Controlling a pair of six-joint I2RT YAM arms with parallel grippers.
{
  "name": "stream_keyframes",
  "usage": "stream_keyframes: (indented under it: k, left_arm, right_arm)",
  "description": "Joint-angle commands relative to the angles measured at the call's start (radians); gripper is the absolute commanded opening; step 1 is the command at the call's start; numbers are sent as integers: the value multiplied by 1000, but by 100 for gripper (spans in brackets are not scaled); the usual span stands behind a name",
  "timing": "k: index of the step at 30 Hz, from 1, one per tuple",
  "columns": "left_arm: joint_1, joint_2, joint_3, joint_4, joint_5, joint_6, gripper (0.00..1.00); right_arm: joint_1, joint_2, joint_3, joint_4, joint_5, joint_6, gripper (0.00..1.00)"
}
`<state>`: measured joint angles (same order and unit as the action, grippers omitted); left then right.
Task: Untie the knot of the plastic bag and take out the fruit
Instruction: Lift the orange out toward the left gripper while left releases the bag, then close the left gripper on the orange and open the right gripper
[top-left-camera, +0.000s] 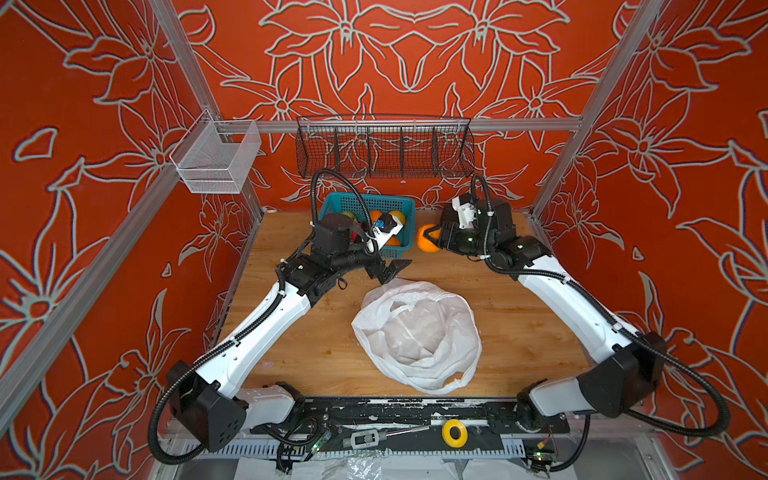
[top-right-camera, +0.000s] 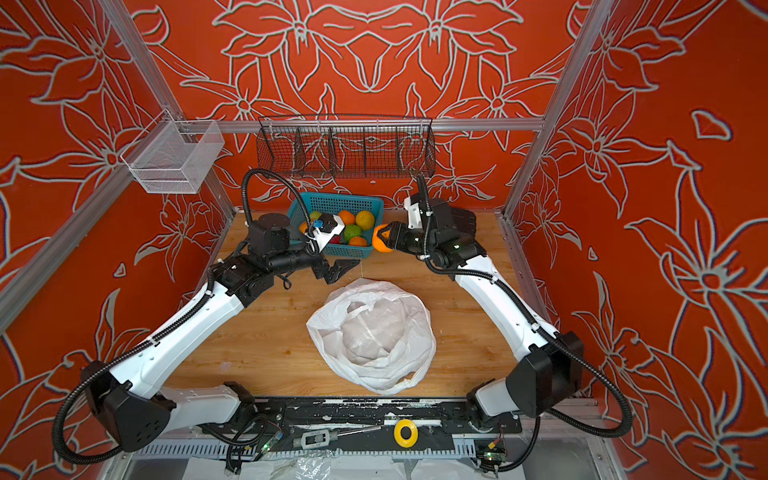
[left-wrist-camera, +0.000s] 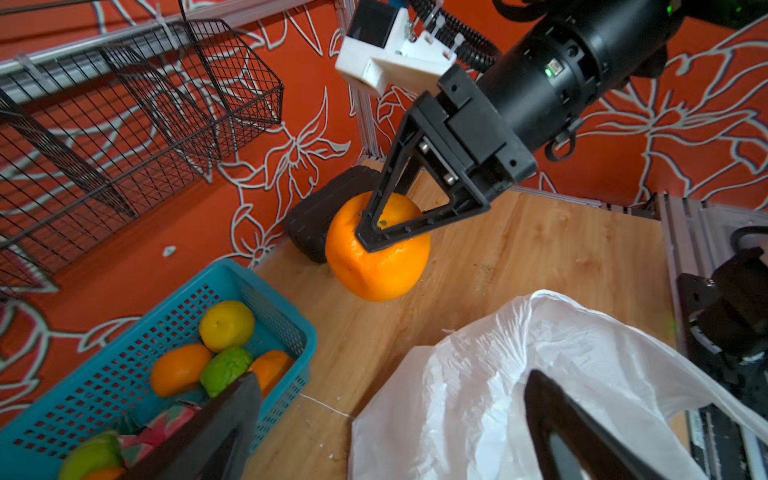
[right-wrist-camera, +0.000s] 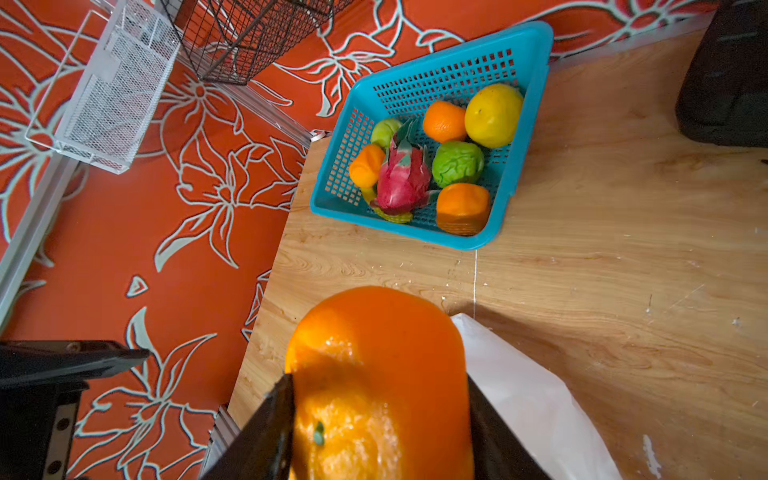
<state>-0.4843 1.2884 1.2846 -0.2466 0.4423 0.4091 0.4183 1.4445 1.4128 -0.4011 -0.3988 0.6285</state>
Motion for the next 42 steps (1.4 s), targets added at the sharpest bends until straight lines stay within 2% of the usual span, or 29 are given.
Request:
stream_keyframes:
  k: [1, 6, 9, 14, 17, 22, 26, 31, 35, 39, 42]
  left_arm:
    - [0, 42, 73, -13, -28, 107, 98]
    - [-11, 113, 166, -64, -52, 104, 98]
    - [-11, 148, 180, -19, 12, 71, 98]
    - [-11, 267, 287, 4, 128, -29, 98]
    - [-11, 314, 322, 24, 174, -52, 98]
    - [-12, 351, 343, 16, 181, -35, 98]
    - [-12, 376, 389, -32, 248, 9, 100]
    - [-11, 387, 401, -37, 278, 25, 84]
    - [-11, 402, 422, -78, 283, 47, 67]
    - [-11, 408, 428, -81, 263, 54, 59]
    - [-11, 418, 442, -83, 222, 49, 58]
  right_arm:
    - [4, -3, 40, 5, -65, -5, 43]
    - [0, 24, 91, -45, -152, 120, 43]
    - [7, -3, 81, -30, -158, 119, 43]
    - [7, -10, 102, -7, -213, 96, 43]
    - [7, -40, 76, 30, -179, 97, 44]
    - [5, -46, 88, 54, -201, 92, 44]
    - [5, -46, 87, 70, -212, 103, 44]
    - [5, -32, 102, 70, -241, 115, 44]
    - [5, -35, 111, 61, -240, 116, 46]
    - [5, -33, 131, 54, -228, 121, 54]
    - [4, -40, 143, 44, -186, 114, 76]
